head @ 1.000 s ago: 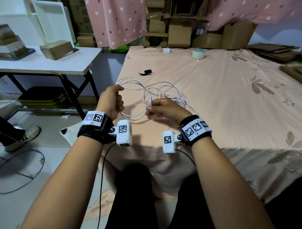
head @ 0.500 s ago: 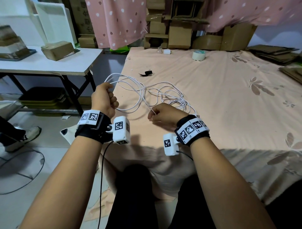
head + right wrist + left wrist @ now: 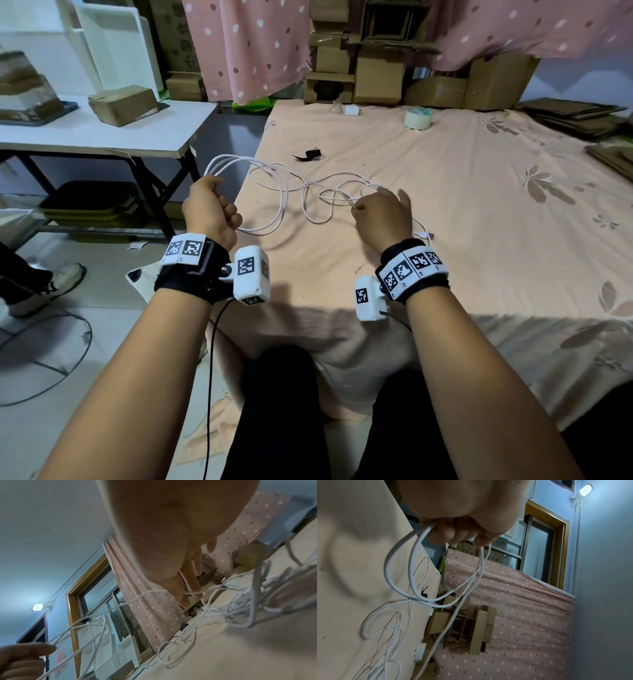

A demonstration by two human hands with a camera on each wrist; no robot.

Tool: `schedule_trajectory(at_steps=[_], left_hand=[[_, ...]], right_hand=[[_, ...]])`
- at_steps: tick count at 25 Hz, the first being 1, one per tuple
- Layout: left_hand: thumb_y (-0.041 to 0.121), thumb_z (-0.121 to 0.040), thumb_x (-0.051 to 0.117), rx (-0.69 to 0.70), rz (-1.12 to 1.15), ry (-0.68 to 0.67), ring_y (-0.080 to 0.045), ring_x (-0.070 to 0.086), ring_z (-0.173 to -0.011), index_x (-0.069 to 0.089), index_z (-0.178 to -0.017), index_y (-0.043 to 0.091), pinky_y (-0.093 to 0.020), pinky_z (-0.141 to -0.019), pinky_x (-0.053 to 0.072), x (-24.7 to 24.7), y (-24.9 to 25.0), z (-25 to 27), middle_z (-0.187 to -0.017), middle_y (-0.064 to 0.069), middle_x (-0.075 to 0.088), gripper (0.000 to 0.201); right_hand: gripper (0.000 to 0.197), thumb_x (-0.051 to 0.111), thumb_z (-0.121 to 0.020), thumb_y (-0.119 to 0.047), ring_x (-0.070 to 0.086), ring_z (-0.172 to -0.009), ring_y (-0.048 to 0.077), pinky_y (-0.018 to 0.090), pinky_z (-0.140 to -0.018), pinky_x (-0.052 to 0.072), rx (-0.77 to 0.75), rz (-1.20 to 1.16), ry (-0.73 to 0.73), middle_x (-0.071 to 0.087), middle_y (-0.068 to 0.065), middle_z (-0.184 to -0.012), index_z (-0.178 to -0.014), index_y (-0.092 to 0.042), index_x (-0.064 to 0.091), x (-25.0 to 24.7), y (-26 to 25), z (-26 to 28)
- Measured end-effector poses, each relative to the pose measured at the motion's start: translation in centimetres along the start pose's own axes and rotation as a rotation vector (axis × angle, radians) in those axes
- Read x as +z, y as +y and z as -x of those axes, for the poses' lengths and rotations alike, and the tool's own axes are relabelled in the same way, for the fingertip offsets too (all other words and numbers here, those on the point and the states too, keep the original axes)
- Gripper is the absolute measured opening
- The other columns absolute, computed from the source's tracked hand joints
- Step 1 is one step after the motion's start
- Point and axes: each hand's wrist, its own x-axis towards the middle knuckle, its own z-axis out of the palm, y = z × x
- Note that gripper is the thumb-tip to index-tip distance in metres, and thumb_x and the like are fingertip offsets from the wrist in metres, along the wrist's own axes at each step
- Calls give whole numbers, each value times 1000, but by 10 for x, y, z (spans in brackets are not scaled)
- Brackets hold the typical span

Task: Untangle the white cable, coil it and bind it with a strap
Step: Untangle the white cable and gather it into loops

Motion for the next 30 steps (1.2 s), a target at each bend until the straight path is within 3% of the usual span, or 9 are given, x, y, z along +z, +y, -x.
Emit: schedule_trajectory(at_steps=[4, 8, 12, 14, 19, 23, 25, 27, 30], left_hand=[[14, -87, 53, -11, -14, -139, -14, 9, -45, 25, -63, 27, -21, -40, 11, 12, -15, 13, -53, 6, 13, 39], [12, -90, 53, 6, -17, -201, -13, 10, -47, 29, -65, 24, -22, -40, 12, 21, -30, 26, -55, 5, 14, 37], [17, -92, 54, -46, 24, -232, -13, 9, -45, 25, -66, 26, -22, -38, 11, 19, -43, 29, -54, 6, 13, 40], [21, -95, 51, -67, 62, -261, -12, 7, -44, 21, -63, 27, -23, -38, 11, 18, -47, 31, -52, 7, 10, 45], [24, -100, 51, -30, 20, -310, -13, 12, -44, 21, -61, 27, -24, -42, 17, 23, -60, 40, -51, 6, 13, 49], [25, -105, 49, 111, -104, -389, -18, 48, -52, 44, -62, 14, -30, -58, 47, 28, -66, 47, -52, 0, 48, 44], [24, -106, 48, 193, -241, -461, -23, 60, -66, 58, -72, 6, -36, -73, 54, 29, -68, 48, -67, -8, 63, 39], [25, -106, 48, 256, -409, -537, -20, 60, -66, 64, -78, 4, -34, -69, 52, 30, -71, 50, -71, -9, 65, 38], [32, -107, 46, 356, -685, -591, -11, 41, -52, 47, -60, 18, -29, -55, 33, 34, -75, 56, -52, 8, 46, 49]], right_hand=[[9, 61, -86, -27, 70, -76, 32, 40, -69, 57, 90, -497, 41, 74, 8, -81, -91, -21, 64, 1, -25, 0], [7, 60, -87, -12, 55, -37, 18, 31, -42, 47, 169, -763, 77, 70, 15, -71, -91, -11, 65, -3, -46, 4], [12, 50, -78, -2, 61, -40, 37, 48, -39, 52, 158, -609, -11, 62, 24, -56, -69, 1, 57, 1, -50, 6], [17, 46, -75, 3, 64, -44, 43, 46, -38, 51, 148, -484, -175, 58, 25, -50, -59, -1, 51, 8, -48, 11], [13, 50, -82, 1, 67, -49, 38, 47, -43, 56, 100, -366, -336, 68, 26, -63, -71, 2, 56, 15, -53, 23], [6, 69, -80, -12, 69, -90, 32, 35, -77, 57, -87, -126, -366, 73, 12, -88, -85, -11, 73, 3, -58, 22], [23, 66, -83, -8, 65, -104, 28, 29, -82, 49, -154, -78, -430, 72, 9, -107, -103, -16, 76, -5, -58, 24], [34, 59, -87, -3, 63, -107, 27, 26, -81, 44, -220, -67, -463, 70, 10, -115, -116, -14, 73, -13, -58, 27], [29, 57, -86, 1, 57, -89, 22, 25, -65, 40, -280, -116, -456, 67, 6, -95, -110, -10, 70, -22, -61, 29]])
